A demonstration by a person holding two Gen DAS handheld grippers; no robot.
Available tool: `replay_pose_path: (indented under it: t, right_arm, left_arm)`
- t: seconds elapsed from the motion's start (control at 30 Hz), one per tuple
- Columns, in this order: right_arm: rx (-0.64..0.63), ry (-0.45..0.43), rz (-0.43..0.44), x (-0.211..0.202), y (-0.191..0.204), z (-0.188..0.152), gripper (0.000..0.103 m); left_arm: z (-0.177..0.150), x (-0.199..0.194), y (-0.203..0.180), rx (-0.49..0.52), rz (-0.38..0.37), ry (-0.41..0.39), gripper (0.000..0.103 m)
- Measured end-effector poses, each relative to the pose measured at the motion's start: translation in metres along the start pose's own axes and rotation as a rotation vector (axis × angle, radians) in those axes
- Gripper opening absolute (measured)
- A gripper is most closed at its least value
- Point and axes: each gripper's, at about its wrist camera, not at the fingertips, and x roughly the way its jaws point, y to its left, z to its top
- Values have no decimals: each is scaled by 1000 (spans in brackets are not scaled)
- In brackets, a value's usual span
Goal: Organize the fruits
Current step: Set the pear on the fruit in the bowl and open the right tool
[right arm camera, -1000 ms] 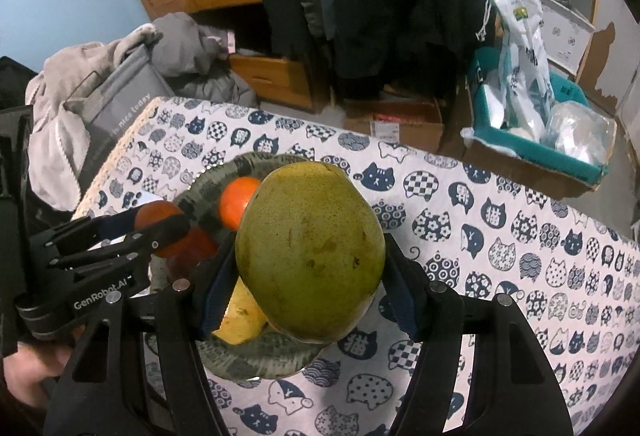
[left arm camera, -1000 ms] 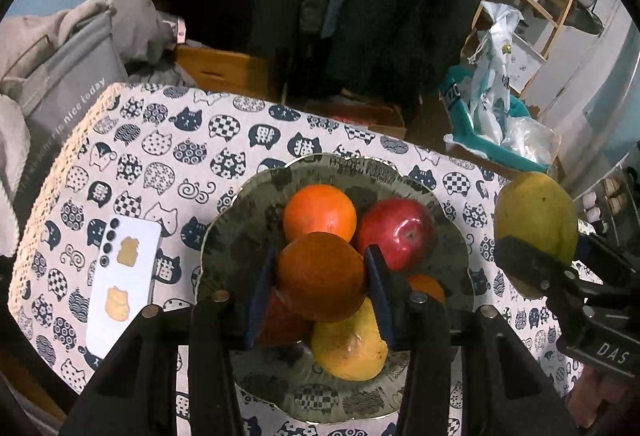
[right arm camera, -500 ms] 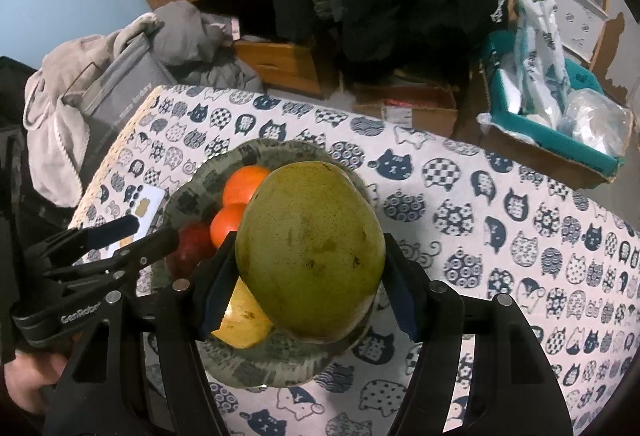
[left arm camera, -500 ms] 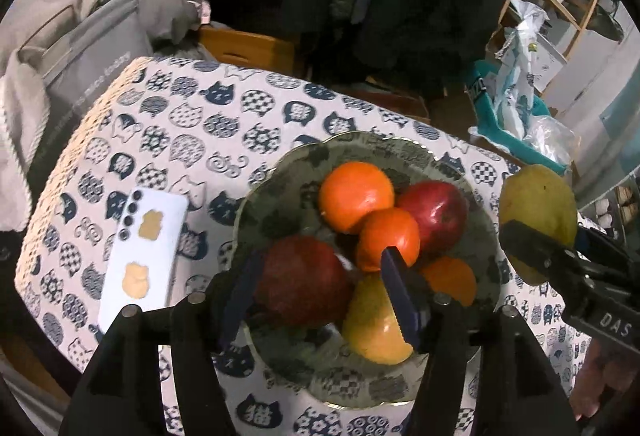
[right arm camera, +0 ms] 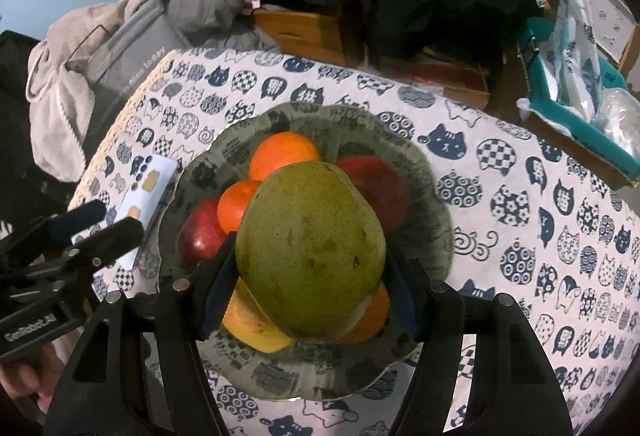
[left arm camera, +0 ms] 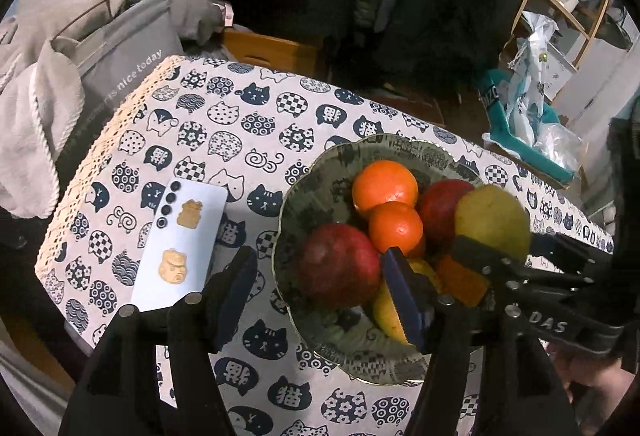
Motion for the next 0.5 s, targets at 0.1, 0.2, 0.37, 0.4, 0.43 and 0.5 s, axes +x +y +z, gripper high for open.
replay_pose_path:
  t: [0.1,0.2,0.37,0.4,0.43,0.5]
  right_arm:
    - [-11,27,-6,6,3,0,68]
    - [-13,17,-2,7,4,-1,71]
    - [-14,-46,2,-12,6,7,77]
    - [-11,-53,1,-16,6,8,77]
    - [-2,-67,-1,-22,5,9,77]
    - [5,-83,-6,-29,4,12,77]
  left_arm:
    - [0,-4,2,0,7,-6,70]
    - [-1,-7,2,1,13,-9,71]
    - [0,-17,3,0,20,-27,75]
    - [0,-19,3,0,20,-30,75]
    - [0,-21,4,-1,20,-32,75]
    - [0,-26,3,1,20,-37,75]
